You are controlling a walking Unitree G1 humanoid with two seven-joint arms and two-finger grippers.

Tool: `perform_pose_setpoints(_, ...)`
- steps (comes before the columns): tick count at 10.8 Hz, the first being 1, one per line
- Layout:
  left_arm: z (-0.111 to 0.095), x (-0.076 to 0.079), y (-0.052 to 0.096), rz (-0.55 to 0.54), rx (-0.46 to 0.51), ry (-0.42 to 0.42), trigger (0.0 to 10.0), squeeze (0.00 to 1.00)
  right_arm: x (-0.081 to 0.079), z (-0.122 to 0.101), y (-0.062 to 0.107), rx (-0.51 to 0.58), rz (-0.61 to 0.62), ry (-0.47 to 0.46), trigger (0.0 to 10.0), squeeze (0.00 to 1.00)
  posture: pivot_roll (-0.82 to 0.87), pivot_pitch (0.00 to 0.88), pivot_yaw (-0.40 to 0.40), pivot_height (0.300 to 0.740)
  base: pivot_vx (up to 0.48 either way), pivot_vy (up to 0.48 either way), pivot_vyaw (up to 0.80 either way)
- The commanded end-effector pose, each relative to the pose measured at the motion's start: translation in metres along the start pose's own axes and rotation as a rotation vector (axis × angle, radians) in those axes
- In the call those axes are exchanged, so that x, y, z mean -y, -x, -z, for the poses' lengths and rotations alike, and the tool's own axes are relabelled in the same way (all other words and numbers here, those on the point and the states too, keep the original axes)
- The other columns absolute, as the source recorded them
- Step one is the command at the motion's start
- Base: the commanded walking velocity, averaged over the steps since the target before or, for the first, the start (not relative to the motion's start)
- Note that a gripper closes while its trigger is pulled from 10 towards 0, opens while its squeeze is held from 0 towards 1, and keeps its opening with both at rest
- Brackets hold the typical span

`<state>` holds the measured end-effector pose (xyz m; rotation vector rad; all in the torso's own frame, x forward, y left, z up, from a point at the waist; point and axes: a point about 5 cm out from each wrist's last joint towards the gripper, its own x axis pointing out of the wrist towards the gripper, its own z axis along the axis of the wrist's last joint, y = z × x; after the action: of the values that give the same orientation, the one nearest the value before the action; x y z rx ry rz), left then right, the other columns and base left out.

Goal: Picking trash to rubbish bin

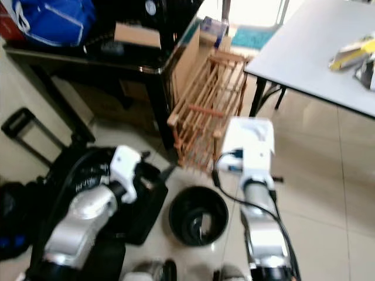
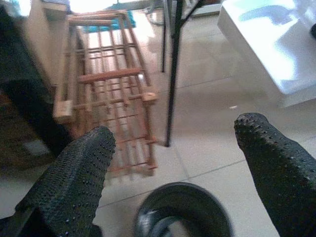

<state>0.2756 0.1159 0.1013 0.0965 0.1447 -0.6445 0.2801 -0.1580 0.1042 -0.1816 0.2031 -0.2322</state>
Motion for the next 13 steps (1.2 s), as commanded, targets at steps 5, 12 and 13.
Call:
perform_pose_setpoints(5, 0.043, -0.01, 0.025, -0.026, -0.162, 0.019, 10.0, 0.0, -0.011, 0.015, 0.002, -0.081, -0.083, -0.022, 10.0, 0.0, 0.03, 0.198, 0.052, 0.74, 0.0, 0.0, 0.0)
perform_pose_setpoints(12, 0.071, -0.011, 0.069, 0.139, -0.351, 0.051, 10.0, 0.0, -0.023, 0.023, -0.004, -0.135, -0.172, -0.007, 10.0, 0.0, 0.1, 0.26, 0.058, 0.74, 0.0, 0.0, 0.0)
perform_pose_setpoints(13, 0.074, -0.01, 0.075, 0.174, -0.386, 0.046, 10.0, 0.0, -0.024, 0.023, -0.005, -0.136, -0.176, -0.007, 10.0, 0.0, 0.12, 0.274, 0.059, 0.74, 0.0, 0.0, 0.0)
